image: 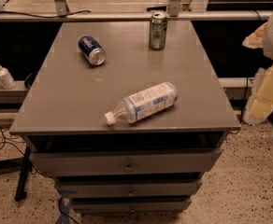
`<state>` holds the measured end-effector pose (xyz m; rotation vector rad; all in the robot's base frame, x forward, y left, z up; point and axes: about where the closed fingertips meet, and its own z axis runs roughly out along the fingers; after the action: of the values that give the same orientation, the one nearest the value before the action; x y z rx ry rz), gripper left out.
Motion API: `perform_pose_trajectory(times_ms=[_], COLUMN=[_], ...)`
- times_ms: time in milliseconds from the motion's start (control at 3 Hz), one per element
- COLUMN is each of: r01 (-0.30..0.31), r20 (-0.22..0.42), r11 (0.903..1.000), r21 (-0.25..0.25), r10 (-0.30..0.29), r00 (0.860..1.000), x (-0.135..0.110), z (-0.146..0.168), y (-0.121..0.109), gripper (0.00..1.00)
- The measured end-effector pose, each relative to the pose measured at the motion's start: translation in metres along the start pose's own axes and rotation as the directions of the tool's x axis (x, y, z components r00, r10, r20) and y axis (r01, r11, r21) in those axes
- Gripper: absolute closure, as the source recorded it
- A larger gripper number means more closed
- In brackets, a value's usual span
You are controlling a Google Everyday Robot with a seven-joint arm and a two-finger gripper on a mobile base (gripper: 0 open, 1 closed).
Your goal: Place pepsi can upright
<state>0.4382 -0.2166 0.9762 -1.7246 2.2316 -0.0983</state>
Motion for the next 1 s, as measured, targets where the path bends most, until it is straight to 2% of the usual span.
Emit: perform_pose_trajectory(times_ms=[333,667,1000], r01=[0.001,-0.018,-0.082], r20=[0.004,0.056,0.119], r11=[1.0000,0.9995,0.9961], r21=[0.005,0.028,0.033], r10=[-0.001,0.016,0.078], r00=[1.000,0.998,0.990], x=[-0.002,-0.034,-0.085], z=[-0.001,0.010,0.036], y=[-0.001,-0.021,-0.060], gripper=[0.00,0.00,0.00])
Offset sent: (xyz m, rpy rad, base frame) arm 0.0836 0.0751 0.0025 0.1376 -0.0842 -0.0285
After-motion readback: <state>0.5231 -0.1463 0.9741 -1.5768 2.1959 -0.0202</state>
